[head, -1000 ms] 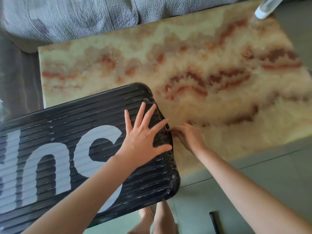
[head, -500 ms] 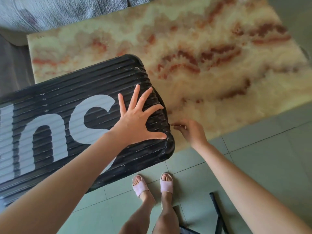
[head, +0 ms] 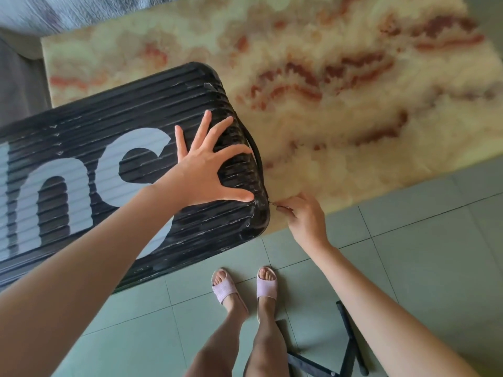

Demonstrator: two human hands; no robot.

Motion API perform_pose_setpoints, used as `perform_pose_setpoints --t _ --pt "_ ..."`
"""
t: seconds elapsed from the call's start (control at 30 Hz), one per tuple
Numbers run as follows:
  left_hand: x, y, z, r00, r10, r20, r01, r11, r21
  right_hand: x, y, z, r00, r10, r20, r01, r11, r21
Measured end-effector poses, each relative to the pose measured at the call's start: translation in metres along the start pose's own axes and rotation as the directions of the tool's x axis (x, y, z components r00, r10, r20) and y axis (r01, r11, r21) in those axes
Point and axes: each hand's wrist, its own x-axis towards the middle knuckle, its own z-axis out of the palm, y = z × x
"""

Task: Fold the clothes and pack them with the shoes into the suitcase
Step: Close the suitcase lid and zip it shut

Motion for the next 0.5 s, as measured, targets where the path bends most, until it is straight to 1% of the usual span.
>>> perform_pose_setpoints --t 0.07,0.13,0.2,0.27,0.33,0.37,0.43,0.5 --pt "-0.001 0.002 0.001 1.0 0.002 0.003 -0.002 1.0 -0.008 -0.008 0.001 0.003 1.0 -0.006 0.001 0.006 0.999 -0.035" --pt "-0.002 0.003 -0.001 1.0 0.0 0.007 0.0 1.0 0.006 -0.005 0.003 0.001 0.999 -0.048 0.017 0.049 0.997 -0.061" --pt "-0.005 0.008 -0.005 1.0 0.016 0.007 -0.016 0.998 0.054 0.007 0.008 -0.006 0.989 -0.133 0.069 0.139 0.987 -0.077" --pt "-0.018 0.018 -0.003 0.995 0.103 -0.007 -0.101 0.987 0.122 0.016 0.01 -0.01 0.971 -0.178 0.161 0.191 0.979 -0.068" --pt "-0.042 0.033 0.012 0.973 0.228 0.034 -0.229 0.944 0.236 0.015 0.009 -0.01 0.962 -0.13 0.238 0.145 0.988 -0.047" --pt "-0.053 0.038 0.021 0.96 0.271 0.073 -0.28 0.908 0.313 0.012 0.009 -0.008 0.963 -0.106 0.249 0.122 0.991 -0.046" --pt "-0.063 0.043 0.031 0.948 0.304 0.094 -0.315 0.858 0.406 0.01 0.006 -0.007 0.967 -0.086 0.238 0.104 0.992 -0.066" --pt "-0.058 0.041 0.029 0.946 0.323 0.038 -0.311 0.864 0.396 0.011 0.005 -0.009 0.977 -0.109 0.185 0.126 0.988 -0.085"
